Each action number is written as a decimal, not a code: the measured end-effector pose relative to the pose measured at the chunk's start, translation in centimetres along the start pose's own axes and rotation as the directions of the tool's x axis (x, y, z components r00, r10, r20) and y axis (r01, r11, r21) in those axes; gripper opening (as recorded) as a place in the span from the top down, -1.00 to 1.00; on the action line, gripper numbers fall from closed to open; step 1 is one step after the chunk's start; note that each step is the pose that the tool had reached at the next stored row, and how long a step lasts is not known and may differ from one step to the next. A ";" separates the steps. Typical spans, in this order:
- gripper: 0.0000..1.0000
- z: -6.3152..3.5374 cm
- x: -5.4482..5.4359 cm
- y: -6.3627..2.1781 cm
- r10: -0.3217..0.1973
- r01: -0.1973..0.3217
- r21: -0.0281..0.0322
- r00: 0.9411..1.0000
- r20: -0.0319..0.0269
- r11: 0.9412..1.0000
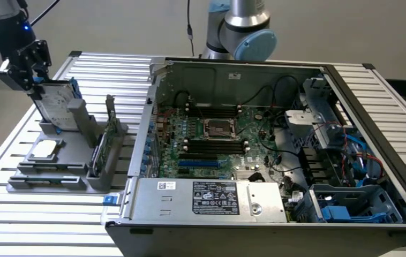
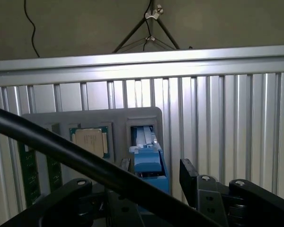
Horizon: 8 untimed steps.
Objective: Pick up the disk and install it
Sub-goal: 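Pick up the disk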
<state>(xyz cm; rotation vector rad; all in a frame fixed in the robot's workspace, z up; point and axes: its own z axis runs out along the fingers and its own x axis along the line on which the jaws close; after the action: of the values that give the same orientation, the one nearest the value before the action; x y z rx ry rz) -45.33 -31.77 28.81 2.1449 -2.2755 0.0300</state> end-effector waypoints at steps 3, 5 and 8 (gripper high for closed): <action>-0.08 0.00 0.0 0.06 0.000 0.000 0.000 1.000 0.000 1.000; -0.08 0.00 0.0 0.07 0.000 0.000 0.000 1.000 0.000 1.000; -0.08 0.00 0.0 0.09 0.000 0.000 0.000 1.000 0.000 1.000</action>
<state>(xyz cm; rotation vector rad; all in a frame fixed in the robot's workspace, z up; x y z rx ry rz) -45.41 -31.77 28.80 2.1448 -2.2756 0.0299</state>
